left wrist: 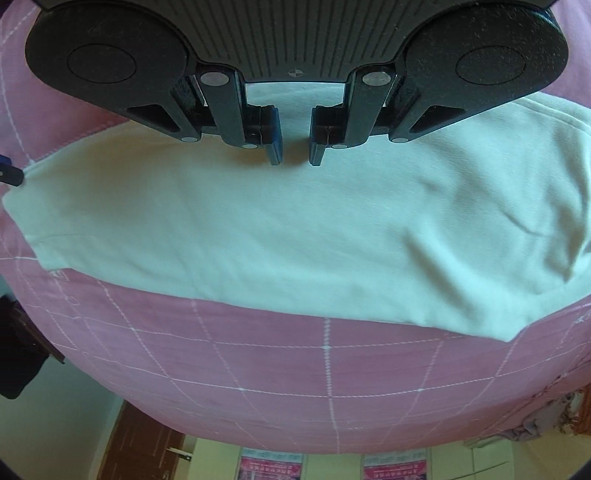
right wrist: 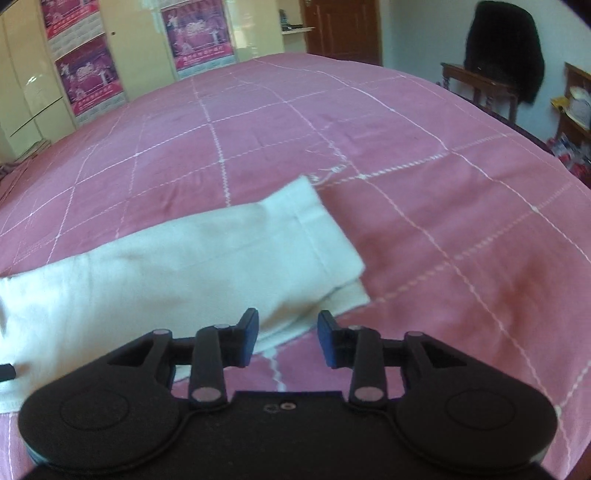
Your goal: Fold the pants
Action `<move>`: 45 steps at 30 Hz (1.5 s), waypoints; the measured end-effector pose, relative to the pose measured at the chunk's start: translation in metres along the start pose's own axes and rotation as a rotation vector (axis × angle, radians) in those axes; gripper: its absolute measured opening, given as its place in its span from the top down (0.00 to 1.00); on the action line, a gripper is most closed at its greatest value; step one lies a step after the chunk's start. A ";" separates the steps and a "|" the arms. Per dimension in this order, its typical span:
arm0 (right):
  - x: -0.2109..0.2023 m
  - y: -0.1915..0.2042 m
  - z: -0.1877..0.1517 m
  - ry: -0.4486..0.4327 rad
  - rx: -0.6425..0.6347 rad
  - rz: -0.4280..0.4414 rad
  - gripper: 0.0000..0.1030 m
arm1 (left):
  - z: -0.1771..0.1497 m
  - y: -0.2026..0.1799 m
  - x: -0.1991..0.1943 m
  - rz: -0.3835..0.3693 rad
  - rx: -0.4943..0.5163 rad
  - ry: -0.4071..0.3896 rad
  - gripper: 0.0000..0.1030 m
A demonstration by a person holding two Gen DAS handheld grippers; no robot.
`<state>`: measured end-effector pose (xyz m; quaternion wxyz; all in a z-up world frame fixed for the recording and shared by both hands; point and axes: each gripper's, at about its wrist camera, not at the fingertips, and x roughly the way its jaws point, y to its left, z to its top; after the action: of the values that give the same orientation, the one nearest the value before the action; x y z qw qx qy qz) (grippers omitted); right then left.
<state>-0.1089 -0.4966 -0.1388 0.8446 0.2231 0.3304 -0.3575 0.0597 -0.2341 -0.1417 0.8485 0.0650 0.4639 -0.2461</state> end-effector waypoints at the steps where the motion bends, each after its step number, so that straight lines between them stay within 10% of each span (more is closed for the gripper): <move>1: -0.001 -0.010 -0.001 0.003 0.046 0.003 0.55 | -0.001 -0.008 0.000 -0.017 0.000 0.004 0.86; 12: 0.020 -0.035 0.003 0.052 0.345 0.170 0.52 | -0.010 -0.054 0.012 -0.038 0.006 0.043 0.85; 14: 0.026 -0.032 0.005 0.054 0.344 0.177 0.85 | -0.012 -0.056 0.015 -0.036 0.021 0.042 0.85; 18: 0.031 -0.029 0.000 0.051 0.344 0.168 0.92 | -0.017 -0.063 0.020 -0.008 0.079 0.024 0.85; 25: 0.003 0.012 0.014 -0.077 0.130 0.108 0.92 | 0.006 -0.024 0.004 -0.071 -0.080 0.083 0.85; 31: -0.037 0.112 0.026 -0.203 -0.182 0.272 0.92 | 0.024 0.064 -0.022 -0.006 -0.233 0.008 0.85; 39: -0.022 0.243 -0.045 -0.049 -0.434 0.478 0.92 | 0.012 0.149 -0.031 0.067 -0.344 0.005 0.85; 45: -0.012 0.269 -0.081 0.077 -0.552 0.452 0.51 | 0.001 0.154 -0.015 -0.144 -0.462 0.081 0.85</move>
<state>0.0544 -0.2679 -0.1474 0.9177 0.0675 0.3882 -0.0502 0.1274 -0.0947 -0.1473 0.8018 -0.1540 0.5450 -0.1907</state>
